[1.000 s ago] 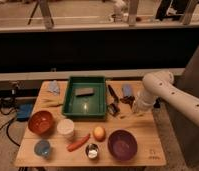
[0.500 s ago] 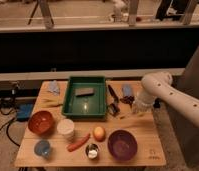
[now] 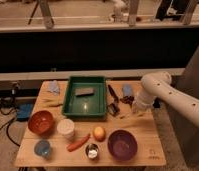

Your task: Place fork in table surface

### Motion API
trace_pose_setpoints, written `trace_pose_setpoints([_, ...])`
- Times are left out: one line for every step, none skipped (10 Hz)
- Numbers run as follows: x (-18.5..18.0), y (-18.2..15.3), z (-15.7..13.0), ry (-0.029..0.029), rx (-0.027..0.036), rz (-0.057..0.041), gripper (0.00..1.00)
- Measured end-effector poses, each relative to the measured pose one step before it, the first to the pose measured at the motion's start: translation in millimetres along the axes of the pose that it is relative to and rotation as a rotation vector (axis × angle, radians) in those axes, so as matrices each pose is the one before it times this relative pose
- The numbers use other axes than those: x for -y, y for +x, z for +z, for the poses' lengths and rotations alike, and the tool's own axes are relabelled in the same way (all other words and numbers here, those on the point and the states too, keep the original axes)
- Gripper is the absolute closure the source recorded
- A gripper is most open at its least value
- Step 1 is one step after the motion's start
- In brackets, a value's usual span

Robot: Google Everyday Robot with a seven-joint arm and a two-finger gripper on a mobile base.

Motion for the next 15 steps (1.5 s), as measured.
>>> trace_pose_setpoints([0.51,1.24,1.47,-0.00398,0.00567,0.00293,1.0])
trace_pose_setpoints([-1.34,0.92,5.14,-0.00963,0.00681,0.00289,1.0])
trace_pose_setpoints([-1.47,0.28,10.85,-0.01046,0.01048,0.00241,1.0])
trace_pose_setpoints([-3.33,0.78,14.22,-0.01142,0.01104,0.00398,1.0])
trace_pose_setpoints([-8.23,2.01,13.47,-0.01237,0.01302,0.0081,1.0])
trace_pose_setpoints([-6.34,2.11,6.61,-0.00518,0.01365,0.00979,1.0])
trace_pose_setpoints([-3.58,0.17,2.84,-0.00088,0.01061,0.00184,1.0])
trace_pose_setpoints([-2.52,-0.9,3.27,0.00006,0.01591,0.00043,1.0])
trace_pose_setpoints([-1.02,-0.58,2.09,-0.0009,0.00875,-0.00009,0.97])
trace_pose_setpoints([-0.83,-0.13,2.89,0.0004,0.00806,0.00012,0.89])
trace_pose_setpoints([-1.02,1.02,3.78,0.0037,0.00174,0.0006,0.77])
trace_pose_setpoints([-0.57,0.77,2.63,0.00313,-0.00268,-0.00041,0.69])
trace_pose_setpoints([0.21,0.33,3.17,0.00502,-0.0039,0.00188,0.58])
trace_pose_setpoints([0.6,0.51,1.93,0.00663,-0.00304,0.00316,0.48])
trace_pose_setpoints([-0.48,0.74,1.56,0.00285,-0.00252,0.00383,0.38])
